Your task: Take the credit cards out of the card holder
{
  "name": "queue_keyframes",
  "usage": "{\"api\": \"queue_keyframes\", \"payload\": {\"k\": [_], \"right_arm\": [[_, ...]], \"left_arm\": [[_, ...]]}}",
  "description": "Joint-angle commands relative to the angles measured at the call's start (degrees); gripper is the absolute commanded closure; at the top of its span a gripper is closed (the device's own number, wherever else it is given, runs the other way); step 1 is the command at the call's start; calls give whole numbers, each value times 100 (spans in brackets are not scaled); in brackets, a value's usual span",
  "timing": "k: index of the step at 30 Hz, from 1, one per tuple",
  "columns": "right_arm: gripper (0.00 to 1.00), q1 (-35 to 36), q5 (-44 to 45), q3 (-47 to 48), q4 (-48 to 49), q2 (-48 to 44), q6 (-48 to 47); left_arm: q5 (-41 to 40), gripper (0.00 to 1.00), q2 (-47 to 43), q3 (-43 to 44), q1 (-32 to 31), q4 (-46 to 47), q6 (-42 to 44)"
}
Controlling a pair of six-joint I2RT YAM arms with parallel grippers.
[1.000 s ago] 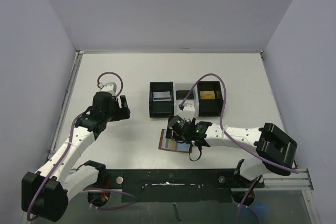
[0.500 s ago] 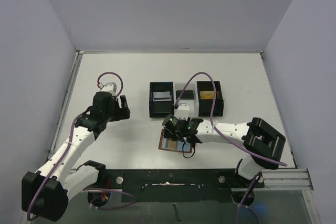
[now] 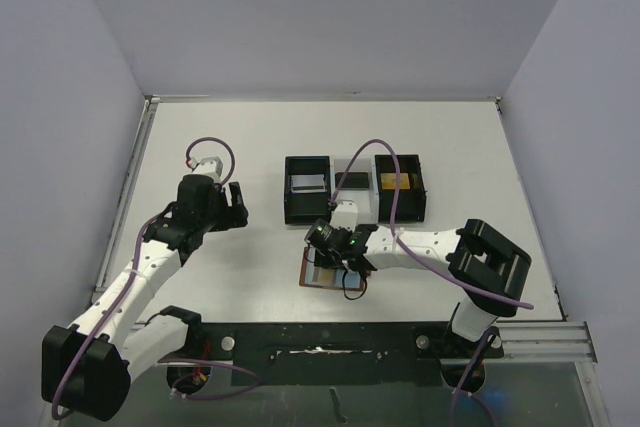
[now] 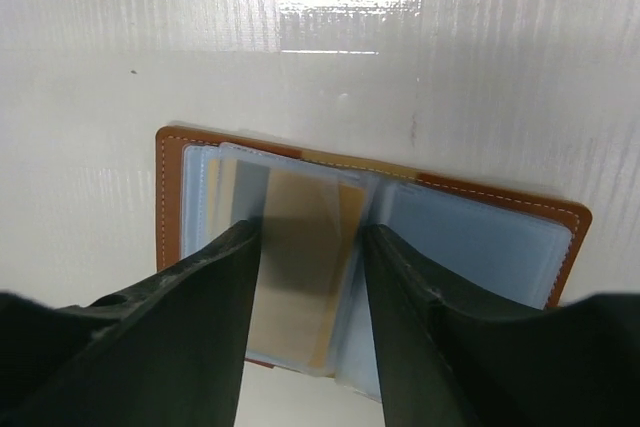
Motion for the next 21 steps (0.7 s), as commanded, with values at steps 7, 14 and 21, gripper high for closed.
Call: {"api": "queue_keyframes", "payload": {"k": [7, 14, 21], "right_arm": [[77, -232, -311, -346, 537, -216, 50], [98, -510, -855, -822, 1192, -345, -71], [100, -922, -1552, -1497, 2038, -561, -26]], "left_arm": [[19, 27, -17, 214, 33, 227, 66], [516, 27, -9, 172, 30, 357, 54], [2397, 31, -46, -219, 15, 1013, -738]]}}
